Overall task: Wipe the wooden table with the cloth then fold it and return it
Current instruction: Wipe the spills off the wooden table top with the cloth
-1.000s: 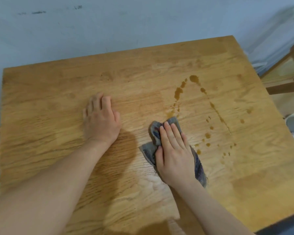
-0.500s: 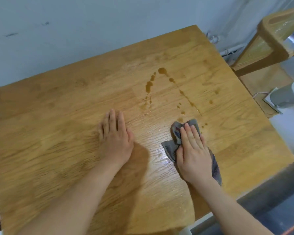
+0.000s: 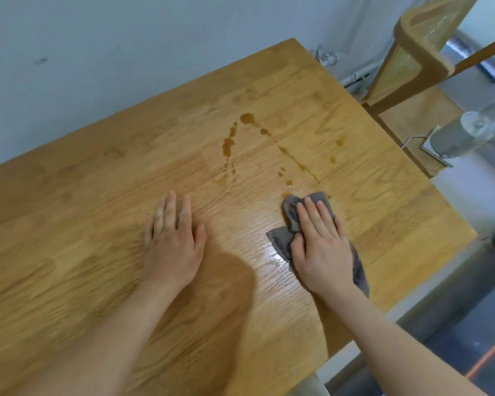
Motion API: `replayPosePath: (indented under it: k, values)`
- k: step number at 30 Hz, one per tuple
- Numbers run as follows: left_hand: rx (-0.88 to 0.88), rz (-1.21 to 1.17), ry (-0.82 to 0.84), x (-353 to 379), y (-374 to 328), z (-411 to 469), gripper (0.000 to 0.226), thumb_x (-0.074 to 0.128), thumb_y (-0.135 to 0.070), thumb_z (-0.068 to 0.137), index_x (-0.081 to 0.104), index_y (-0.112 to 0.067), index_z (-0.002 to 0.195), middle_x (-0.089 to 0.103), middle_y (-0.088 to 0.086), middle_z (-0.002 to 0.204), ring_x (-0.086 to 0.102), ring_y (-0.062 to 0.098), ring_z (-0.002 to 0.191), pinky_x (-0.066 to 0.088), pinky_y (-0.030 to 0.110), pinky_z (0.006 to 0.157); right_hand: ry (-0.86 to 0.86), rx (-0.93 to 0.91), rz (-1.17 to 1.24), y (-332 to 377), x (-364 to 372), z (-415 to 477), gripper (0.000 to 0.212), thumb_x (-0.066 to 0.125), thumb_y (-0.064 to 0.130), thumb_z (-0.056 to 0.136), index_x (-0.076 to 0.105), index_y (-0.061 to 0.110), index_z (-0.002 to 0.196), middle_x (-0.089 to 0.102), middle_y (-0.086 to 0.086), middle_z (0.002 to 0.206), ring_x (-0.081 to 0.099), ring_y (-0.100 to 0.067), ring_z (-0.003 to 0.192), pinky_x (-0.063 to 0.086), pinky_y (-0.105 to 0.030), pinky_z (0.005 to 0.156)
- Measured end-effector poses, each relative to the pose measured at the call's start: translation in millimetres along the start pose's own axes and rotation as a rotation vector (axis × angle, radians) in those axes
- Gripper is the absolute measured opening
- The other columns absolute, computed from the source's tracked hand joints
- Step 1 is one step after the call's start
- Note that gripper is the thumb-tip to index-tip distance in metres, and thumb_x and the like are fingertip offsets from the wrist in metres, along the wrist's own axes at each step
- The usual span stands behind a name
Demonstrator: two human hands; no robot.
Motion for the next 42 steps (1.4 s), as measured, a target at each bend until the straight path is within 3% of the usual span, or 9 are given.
replayPosePath:
  k: [3, 5, 10, 15, 20, 23, 26, 34, 42]
  values:
    - [0.047, -0.013, -0.002, 0, 7, 1, 0.063, 0.015, -0.052, 0.096, 0.000, -0.028, 0.153, -0.006, -0.002, 0.161, -0.007, 0.016, 0.147, 0.000, 0.039, 0.117, -0.065, 0.319, 0.011, -17, -5, 4, 0.061, 0.023, 0.034, 0.096, 0.030, 0.010, 0.152, 0.025, -0.006, 0.159, 0.016, -0.020, 0.149, 0.011, -0.042, 0.121]
    - [0.048, -0.080, -0.025, -2, 8, 3, 0.057, 0.022, -0.045, 0.099, 0.010, -0.029, 0.152, 0.002, -0.003, 0.161, -0.002, 0.015, 0.147, 0.003, 0.040, 0.117, -0.071, 0.392, 0.052, 19, 4, 7, 0.063, 0.026, 0.032, 0.094, 0.026, 0.007, 0.152, 0.022, -0.010, 0.160, 0.014, -0.023, 0.149, 0.009, -0.041, 0.122]
    - [0.080, -0.177, -0.065, -10, 21, 11, 0.046, 0.034, -0.028, 0.100, 0.035, -0.028, 0.146, 0.023, -0.006, 0.157, 0.017, 0.016, 0.144, 0.020, 0.043, 0.115, 0.053, -0.142, 0.075, 155, 38, 22, 0.062, 0.033, 0.031, 0.091, 0.035, 0.008, 0.149, 0.030, -0.010, 0.157, 0.021, -0.022, 0.147, 0.015, -0.044, 0.121]
    - [0.199, -0.193, -0.079, -18, 32, 16, 0.040, 0.040, -0.023, 0.099, 0.049, -0.025, 0.137, 0.039, -0.003, 0.149, 0.031, 0.019, 0.138, 0.032, 0.043, 0.110, 0.172, -0.486, 0.087, 142, 28, 58, 0.057, 0.033, 0.031, 0.092, 0.047, 0.010, 0.143, 0.043, -0.006, 0.150, 0.033, -0.020, 0.143, 0.027, -0.042, 0.118]
    - [0.234, -0.243, -0.214, -33, 28, 32, 0.025, 0.044, -0.027, 0.096, 0.064, -0.021, 0.110, 0.055, -0.002, 0.114, 0.046, 0.021, 0.109, 0.040, 0.041, 0.090, 0.083, -0.228, 0.056, 82, 10, 53, 0.057, 0.030, 0.033, 0.095, 0.041, 0.009, 0.146, 0.036, -0.006, 0.154, 0.026, -0.018, 0.145, 0.025, -0.046, 0.118]
    - [0.049, -0.235, -0.265, -46, 41, 65, 0.024, 0.046, -0.031, 0.095, 0.066, -0.017, 0.097, 0.052, 0.002, 0.098, 0.046, 0.025, 0.100, 0.038, 0.041, 0.084, 0.138, -0.433, 0.000, 129, 24, 37, 0.058, 0.029, 0.032, 0.097, 0.037, 0.003, 0.147, 0.032, -0.014, 0.155, 0.025, -0.026, 0.146, 0.023, -0.045, 0.119]
    - [-0.097, -0.222, -0.329, -52, 63, 87, 0.022, 0.046, -0.031, 0.095, 0.062, -0.015, 0.093, 0.054, 0.006, 0.098, 0.046, 0.029, 0.100, 0.038, 0.042, 0.082, 0.178, -0.592, 0.004, 162, 35, 62, 0.060, 0.028, 0.034, 0.096, 0.036, 0.005, 0.148, 0.031, -0.011, 0.156, 0.022, -0.024, 0.147, 0.018, -0.041, 0.120]
    - [-0.188, -0.054, -0.441, -50, 62, 88, 0.018, 0.042, -0.030, 0.091, 0.050, -0.015, 0.084, 0.050, 0.005, 0.084, 0.046, 0.028, 0.083, 0.033, 0.039, 0.070, 0.180, -0.533, 0.002, 190, 45, 149, 0.065, 0.019, 0.035, 0.093, 0.033, 0.006, 0.149, 0.029, -0.011, 0.158, 0.020, -0.023, 0.148, 0.013, -0.040, 0.120]
    - [-0.275, -0.005, -0.488, -51, 66, 86, 0.011, 0.050, -0.024, 0.087, 0.054, -0.016, 0.092, 0.053, 0.007, 0.095, 0.046, 0.028, 0.089, 0.034, 0.041, 0.072, 0.226, -0.481, 0.018, 219, 49, 203, 0.060, 0.026, 0.030, 0.099, 0.014, 0.010, 0.155, 0.009, -0.006, 0.163, 0.003, -0.019, 0.150, 0.002, -0.039, 0.121]
Point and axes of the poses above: each hand's wrist, its own z-axis towards the middle knuckle, its own x-axis out of the palm, y = z × x, the point moved 8 cm from there along z, towards the middle knuckle
